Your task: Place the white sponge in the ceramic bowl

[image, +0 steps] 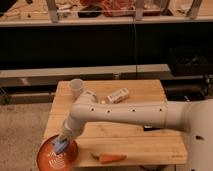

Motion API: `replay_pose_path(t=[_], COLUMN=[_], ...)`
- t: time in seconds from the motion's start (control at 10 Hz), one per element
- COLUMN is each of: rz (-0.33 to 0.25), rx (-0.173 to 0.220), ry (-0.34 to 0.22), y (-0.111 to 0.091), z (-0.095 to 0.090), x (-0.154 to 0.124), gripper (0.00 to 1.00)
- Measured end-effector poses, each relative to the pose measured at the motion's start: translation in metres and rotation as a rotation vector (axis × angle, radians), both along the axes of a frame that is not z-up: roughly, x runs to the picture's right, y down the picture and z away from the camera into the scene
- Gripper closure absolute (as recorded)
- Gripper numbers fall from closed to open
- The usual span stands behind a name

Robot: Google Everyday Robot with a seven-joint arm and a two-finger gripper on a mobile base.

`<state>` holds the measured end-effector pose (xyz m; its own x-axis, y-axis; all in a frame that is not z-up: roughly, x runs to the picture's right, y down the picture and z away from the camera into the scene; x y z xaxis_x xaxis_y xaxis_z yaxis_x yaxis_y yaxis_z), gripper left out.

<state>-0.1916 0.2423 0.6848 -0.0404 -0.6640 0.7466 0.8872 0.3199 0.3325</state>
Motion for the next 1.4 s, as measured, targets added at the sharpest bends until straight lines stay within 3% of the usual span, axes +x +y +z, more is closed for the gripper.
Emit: replay_pose_path(t=[1.2,1.4], rz=[-0.002,-0.003], rx=[-0.013,-0.015], ry=[0.001,-0.001], y=[0.003,0.003], z=[0.013,0.015], x=[-0.004,-0.006], gripper=[1.00,0.96])
